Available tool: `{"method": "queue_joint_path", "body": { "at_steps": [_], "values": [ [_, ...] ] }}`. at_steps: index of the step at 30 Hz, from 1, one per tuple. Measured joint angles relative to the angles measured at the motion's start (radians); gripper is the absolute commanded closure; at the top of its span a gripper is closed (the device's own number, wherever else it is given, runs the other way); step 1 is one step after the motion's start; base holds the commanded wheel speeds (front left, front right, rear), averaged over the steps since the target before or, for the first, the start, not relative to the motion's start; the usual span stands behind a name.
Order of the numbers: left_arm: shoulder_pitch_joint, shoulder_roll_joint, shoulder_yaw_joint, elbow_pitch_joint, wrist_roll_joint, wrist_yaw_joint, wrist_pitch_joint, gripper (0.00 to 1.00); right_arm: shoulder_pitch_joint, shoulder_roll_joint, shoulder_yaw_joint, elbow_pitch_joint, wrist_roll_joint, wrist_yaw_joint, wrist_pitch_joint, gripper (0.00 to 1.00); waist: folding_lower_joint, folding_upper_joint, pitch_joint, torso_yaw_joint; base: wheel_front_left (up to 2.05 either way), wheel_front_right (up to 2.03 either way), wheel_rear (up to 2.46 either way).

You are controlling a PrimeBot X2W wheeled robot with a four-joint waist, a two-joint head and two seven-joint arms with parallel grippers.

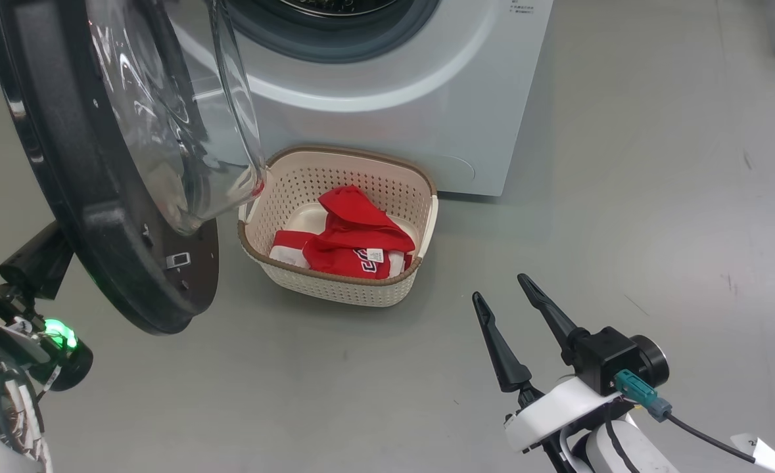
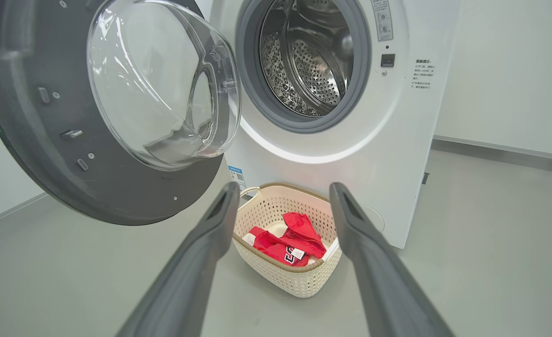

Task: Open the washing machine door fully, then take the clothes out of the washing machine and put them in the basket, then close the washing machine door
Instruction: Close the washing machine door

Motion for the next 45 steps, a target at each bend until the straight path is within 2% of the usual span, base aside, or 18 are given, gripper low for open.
{"method": "queue_joint_path", "body": {
  "at_steps": [14,19,25,35,45],
  "values": [
    [0.000,-0.031,-0.063,-0.030,-0.073,0.000,-0.025,1.00,0.000,0.003,-0.033,-0.012,0.025,-0.020,0.000,0.00,0.0000,0.0000,0.005,-0.079,0.00,0.00,0.00],
    [0.001,-0.030,-0.067,-0.019,-0.119,0.000,-0.047,1.00,0.000,0.003,-0.038,-0.014,0.025,-0.021,0.000,0.00,0.0000,0.0000,0.006,-0.115,0.00,0.00,0.00],
    [0.002,-0.027,-0.120,0.016,-0.196,0.000,-0.083,1.00,0.000,0.004,-0.039,-0.014,0.025,-0.028,0.000,0.00,0.0000,0.0000,0.007,-0.170,0.00,0.00,0.00],
    [0.002,-0.027,-0.184,0.015,-0.262,0.000,-0.164,1.00,0.000,0.004,-0.042,-0.017,0.032,-0.030,0.000,0.00,0.0000,0.0000,0.011,-0.264,0.00,0.00,0.00],
    [0.000,-0.027,-0.273,-0.005,-0.300,0.000,-0.306,1.00,-0.001,0.005,-0.040,-0.030,0.045,-0.037,0.000,0.00,0.0000,0.0000,0.027,-0.362,0.00,0.00,0.00]
  ]
}}
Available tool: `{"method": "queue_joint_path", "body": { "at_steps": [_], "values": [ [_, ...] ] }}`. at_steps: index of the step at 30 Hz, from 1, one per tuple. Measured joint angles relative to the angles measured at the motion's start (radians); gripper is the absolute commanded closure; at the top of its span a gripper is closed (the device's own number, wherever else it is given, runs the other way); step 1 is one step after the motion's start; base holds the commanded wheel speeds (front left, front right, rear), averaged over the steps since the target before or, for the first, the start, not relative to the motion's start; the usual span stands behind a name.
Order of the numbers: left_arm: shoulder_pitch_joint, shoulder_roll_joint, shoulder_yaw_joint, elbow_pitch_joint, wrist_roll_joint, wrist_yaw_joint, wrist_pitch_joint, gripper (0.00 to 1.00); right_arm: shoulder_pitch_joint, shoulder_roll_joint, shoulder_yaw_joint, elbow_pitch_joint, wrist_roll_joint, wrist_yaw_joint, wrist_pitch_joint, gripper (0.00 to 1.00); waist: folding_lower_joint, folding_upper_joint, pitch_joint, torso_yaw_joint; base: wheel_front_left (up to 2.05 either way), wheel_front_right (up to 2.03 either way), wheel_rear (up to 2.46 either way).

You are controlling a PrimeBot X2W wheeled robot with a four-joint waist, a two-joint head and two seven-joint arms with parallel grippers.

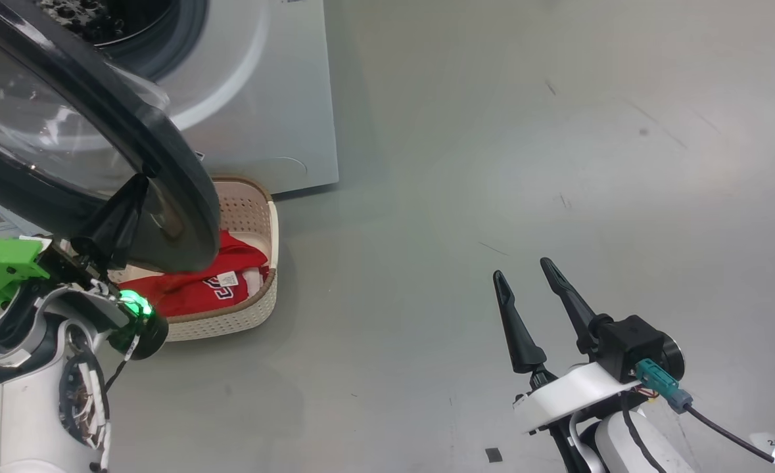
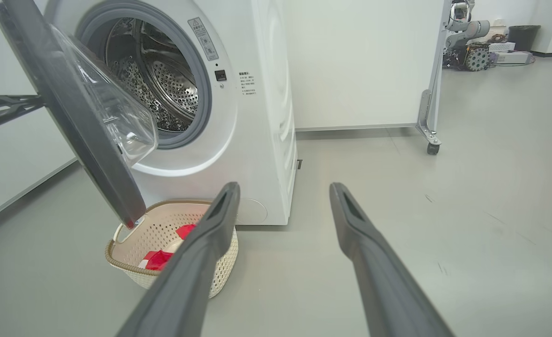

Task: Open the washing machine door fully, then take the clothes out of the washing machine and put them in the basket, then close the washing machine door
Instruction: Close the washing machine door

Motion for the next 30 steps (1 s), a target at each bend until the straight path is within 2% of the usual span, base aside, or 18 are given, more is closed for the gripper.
{"method": "queue_joint_path", "body": {
  "at_steps": [11,16,24,30],
  "values": [
    [-0.070,-0.001,-0.002,0.023,-0.004,0.000,-0.261,1.00,-0.021,0.000,0.004,-0.022,0.020,-0.001,0.000,0.00,0.0000,0.0000,0.047,-0.069,0.00,0.00,0.00],
    [-0.119,0.000,-0.015,0.030,-0.004,-0.010,-0.347,1.00,-0.028,0.001,0.004,-0.025,0.026,-0.004,0.000,0.00,0.0000,0.0000,0.068,-0.093,0.00,0.00,0.00],
    [-0.178,0.000,-0.049,0.064,-0.013,-0.028,-0.445,1.00,-0.040,0.002,0.007,-0.026,0.037,-0.008,0.000,0.00,0.0000,0.0000,0.089,-0.132,0.00,0.00,0.00],
    [-0.189,0.000,-0.085,0.094,-0.013,-0.052,-0.479,1.00,-0.040,0.002,-0.002,-0.030,0.043,-0.016,0.000,0.00,0.0000,0.0000,0.093,-0.145,0.00,0.00,0.00]
  ]
}}
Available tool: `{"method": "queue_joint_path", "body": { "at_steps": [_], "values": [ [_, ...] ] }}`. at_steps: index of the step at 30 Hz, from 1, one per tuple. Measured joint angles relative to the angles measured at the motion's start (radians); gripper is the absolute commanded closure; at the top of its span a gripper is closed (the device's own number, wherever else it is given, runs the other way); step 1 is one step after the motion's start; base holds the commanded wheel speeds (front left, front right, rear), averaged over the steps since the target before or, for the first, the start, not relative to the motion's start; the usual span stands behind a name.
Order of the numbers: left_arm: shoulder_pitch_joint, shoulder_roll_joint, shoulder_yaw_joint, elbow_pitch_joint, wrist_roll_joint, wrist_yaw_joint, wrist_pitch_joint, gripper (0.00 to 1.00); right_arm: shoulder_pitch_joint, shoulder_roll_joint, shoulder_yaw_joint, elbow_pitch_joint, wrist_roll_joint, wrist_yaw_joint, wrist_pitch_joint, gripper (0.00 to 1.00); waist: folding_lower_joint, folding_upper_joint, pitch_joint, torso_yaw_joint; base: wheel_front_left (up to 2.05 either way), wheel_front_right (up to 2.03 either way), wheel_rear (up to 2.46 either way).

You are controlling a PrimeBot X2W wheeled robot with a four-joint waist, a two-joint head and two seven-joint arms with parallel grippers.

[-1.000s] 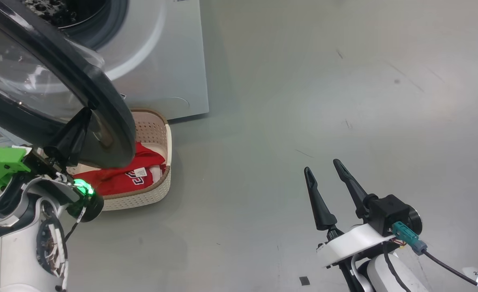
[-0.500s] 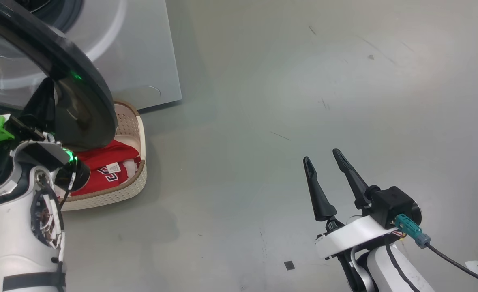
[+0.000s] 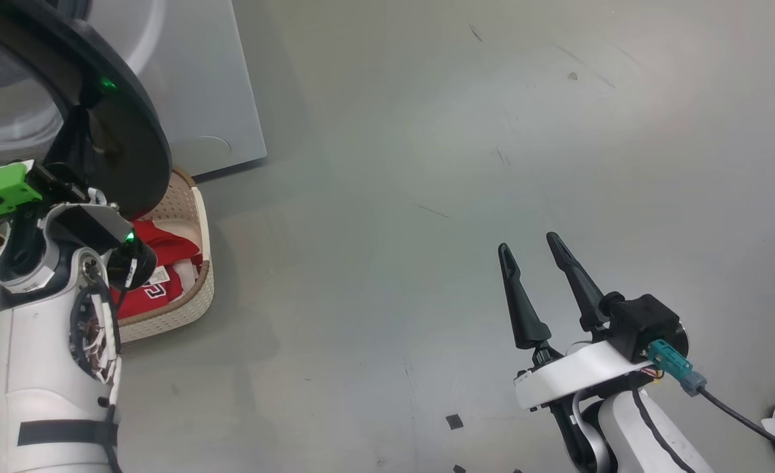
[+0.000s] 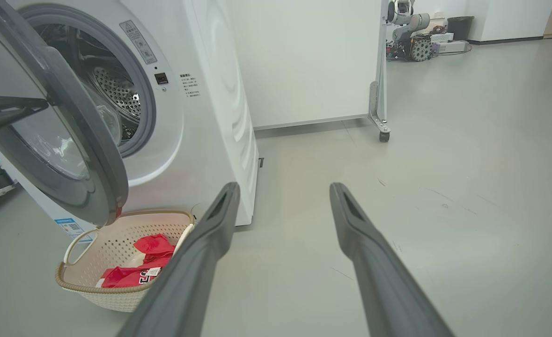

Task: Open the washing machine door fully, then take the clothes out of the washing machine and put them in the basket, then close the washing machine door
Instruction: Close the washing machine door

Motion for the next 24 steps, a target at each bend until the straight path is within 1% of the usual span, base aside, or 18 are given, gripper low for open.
{"method": "queue_joint_path", "body": {
  "at_steps": [3,6,8,11,16,19,21,22,23,24],
  "values": [
    [0.000,0.000,-0.025,0.022,-0.014,-0.011,0.002,1.00,0.000,0.001,-0.017,-0.002,0.000,-0.009,0.000,0.00,0.0000,0.0000,-0.003,0.005,0.00,0.00,0.00],
    [0.001,-0.001,-0.055,0.039,-0.033,-0.023,0.004,1.00,0.000,0.001,-0.029,-0.002,-0.002,-0.009,0.000,0.00,0.0000,0.0000,-0.010,0.018,0.00,0.00,0.00],
    [0.005,0.000,-0.085,0.046,-0.034,-0.036,0.025,1.00,0.000,0.002,-0.038,-0.002,-0.005,-0.009,0.000,0.00,0.0000,0.0000,-0.016,0.030,0.00,0.00,0.00],
    [0.020,-0.002,-0.127,0.052,-0.054,-0.043,0.053,1.00,0.001,0.002,-0.054,0.001,-0.013,-0.009,0.000,0.00,0.0000,0.0000,-0.028,0.053,0.00,0.00,0.00],
    [0.089,-0.002,-0.196,0.056,-0.049,-0.069,0.090,1.00,0.003,0.002,-0.069,0.007,-0.022,-0.007,0.000,0.00,0.0000,0.0000,-0.051,0.104,0.00,0.00,0.00],
    [0.136,-0.002,-0.233,0.052,-0.017,-0.091,0.099,1.00,0.007,0.000,-0.074,0.011,-0.030,-0.002,0.000,0.00,0.0000,0.0000,-0.070,0.140,0.00,0.00,0.00],
    [0.162,-0.002,-0.246,0.044,0.026,-0.107,0.098,1.00,0.013,-0.003,-0.077,0.015,-0.030,0.003,0.000,0.00,0.0000,0.0000,-0.083,0.164,0.00,0.00,0.00],
    [0.175,-0.001,-0.251,0.038,0.039,-0.118,0.098,1.00,0.017,-0.005,-0.079,0.016,-0.031,0.003,0.000,0.00,0.0000,0.0000,-0.090,0.177,0.00,0.00,0.00],
    [0.198,0.002,-0.272,0.023,0.071,-0.141,0.098,1.00,0.025,-0.006,-0.085,0.019,-0.036,0.007,0.000,0.00,0.0000,0.0000,-0.104,0.202,0.00,0.00,0.00],
    [0.209,0.008,-0.290,0.016,0.102,-0.152,0.098,1.00,0.026,-0.007,-0.088,0.019,-0.038,0.007,0.000,0.00,0.0000,0.0000,-0.112,0.215,0.00,0.00,0.00]
  ]
}}
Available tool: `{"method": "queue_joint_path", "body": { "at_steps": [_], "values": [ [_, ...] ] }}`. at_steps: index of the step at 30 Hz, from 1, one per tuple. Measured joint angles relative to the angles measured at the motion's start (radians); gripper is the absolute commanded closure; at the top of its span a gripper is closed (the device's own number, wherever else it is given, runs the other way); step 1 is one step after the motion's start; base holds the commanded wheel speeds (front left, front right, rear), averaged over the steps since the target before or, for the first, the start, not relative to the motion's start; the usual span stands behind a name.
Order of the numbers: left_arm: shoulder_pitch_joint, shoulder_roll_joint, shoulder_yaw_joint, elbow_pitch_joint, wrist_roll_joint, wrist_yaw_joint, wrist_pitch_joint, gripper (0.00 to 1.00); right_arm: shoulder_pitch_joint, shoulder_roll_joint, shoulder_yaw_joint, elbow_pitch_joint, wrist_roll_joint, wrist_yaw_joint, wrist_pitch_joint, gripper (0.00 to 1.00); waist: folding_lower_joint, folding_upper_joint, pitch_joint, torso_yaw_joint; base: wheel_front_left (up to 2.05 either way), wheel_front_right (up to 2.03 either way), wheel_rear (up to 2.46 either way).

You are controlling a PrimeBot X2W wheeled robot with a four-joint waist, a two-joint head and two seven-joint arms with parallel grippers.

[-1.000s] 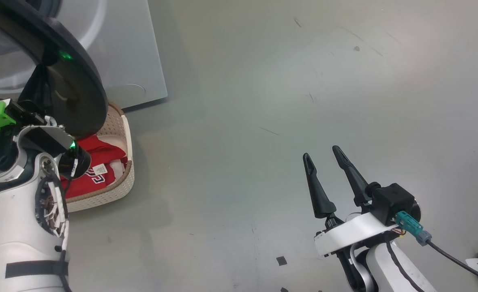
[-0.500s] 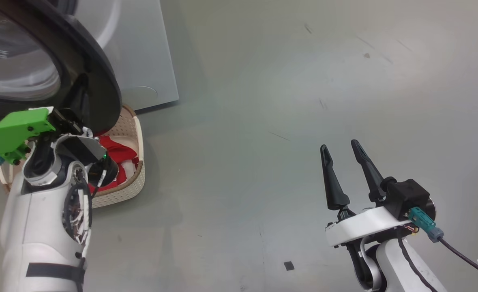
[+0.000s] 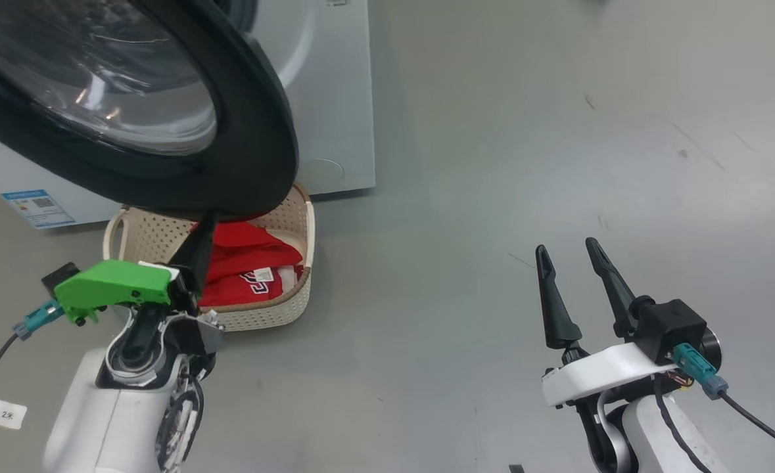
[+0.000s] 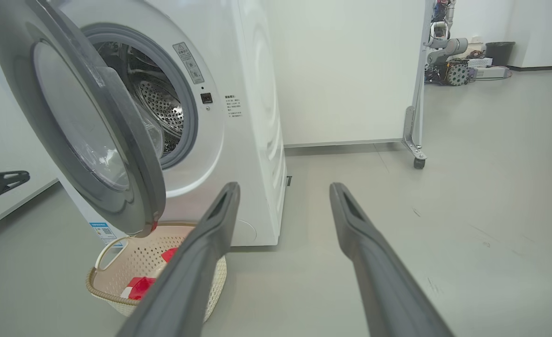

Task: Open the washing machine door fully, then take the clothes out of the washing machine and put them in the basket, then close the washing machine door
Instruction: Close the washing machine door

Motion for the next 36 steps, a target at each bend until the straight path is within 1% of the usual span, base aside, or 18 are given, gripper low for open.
{"method": "queue_joint_path", "body": {
  "at_steps": [2,6,8,10,14,19,22,25,26,28,31,32,33,34,36],
  "values": [
    [0.025,0.024,-0.034,-0.010,0.060,-0.010,-0.002,1.00,0.003,-0.001,-0.007,0.000,-0.002,0.000,0.000,0.00,0.0000,0.0000,-0.016,0.027,0.00,0.00,0.00],
    [0.088,0.070,-0.075,-0.029,0.141,-0.030,-0.024,1.00,0.032,-0.008,-0.027,0.000,-0.010,-0.001,0.000,0.00,0.0000,0.0000,-0.047,0.080,0.00,0.00,0.00],
    [0.112,0.094,-0.103,-0.043,0.207,-0.036,-0.047,1.00,0.047,-0.010,-0.033,0.000,-0.010,-0.002,0.000,0.00,0.0000,0.0000,-0.063,0.108,0.00,0.00,0.00],
    [0.135,0.125,-0.114,-0.055,0.278,-0.043,-0.093,1.00,0.061,-0.009,-0.035,0.000,-0.010,-0.002,0.000,0.00,0.0000,0.0000,-0.079,0.134,0.00,0.00,0.00],
    [0.179,0.209,-0.166,-0.067,0.449,-0.043,-0.180,1.00,0.080,-0.005,-0.037,-0.002,-0.019,-0.007,0.000,0.00,0.0000,0.0000,-0.110,0.182,0.00,0.00,0.00],
    [0.233,0.275,-0.211,-0.095,0.627,-0.043,-0.302,1.00,0.084,-0.003,-0.036,-0.005,-0.027,-0.008,0.000,0.00,0.0000,0.0000,-0.141,0.231,0.00,0.00,0.00],
    [0.261,0.302,-0.230,-0.113,0.708,-0.043,-0.371,1.00,0.086,-0.002,-0.029,-0.007,-0.027,-0.008,0.000,0.00,0.0000,0.0000,-0.155,0.250,0.00,0.00,0.00],
    [0.291,0.312,-0.253,-0.134,0.781,-0.042,-0.432,1.00,0.093,-0.001,-0.025,-0.010,-0.028,-0.008,0.000,0.00,0.0000,0.0000,-0.162,0.260,0.00,0.00,0.00],
    [0.291,0.312,-0.253,-0.134,0.781,-0.042,-0.432,1.00,0.093,-0.001,-0.025,-0.010,-0.028,-0.008,0.000,0.00,0.0000,0.0000,-0.162,0.260,0.00,0.00,0.00],
    [0.304,0.314,-0.266,-0.147,0.823,-0.030,-0.437,1.00,0.096,0.000,-0.025,-0.011,-0.028,-0.008,0.000,0.00,0.0000,0.0000,-0.162,0.263,0.00,0.00,0.00],
    [0.320,0.319,-0.286,-0.171,0.909,-0.016,-0.437,1.00,0.099,0.000,-0.026,-0.013,-0.028,-0.007,0.000,0.00,0.0000,0.0000,-0.159,0.264,0.00,0.00,0.00],
    [0.324,0.319,-0.288,-0.182,0.933,-0.009,-0.437,0.91,0.099,0.000,-0.026,-0.013,-0.028,-0.007,0.000,0.00,-0.0001,0.0000,-0.159,0.264,0.00,0.00,0.00],
    [0.327,0.319,-0.290,-0.193,0.958,-0.002,-0.437,0.51,0.099,0.000,-0.027,-0.013,-0.028,-0.007,0.000,0.00,0.0000,0.0000,-0.158,0.264,0.00,0.00,0.00],
    [0.330,0.321,-0.291,-0.203,0.993,0.007,-0.437,0.00,0.099,0.000,-0.028,-0.014,-0.028,-0.007,0.000,0.00,0.0000,0.0000,-0.157,0.264,0.00,0.00,0.00],
    [0.337,0.322,-0.292,-0.220,1.033,0.023,-0.435,0.00,0.099,0.000,-0.029,-0.014,-0.028,-0.007,0.000,0.00,0.0000,0.0000,-0.157,0.264,0.00,0.00,0.00]
  ]
}}
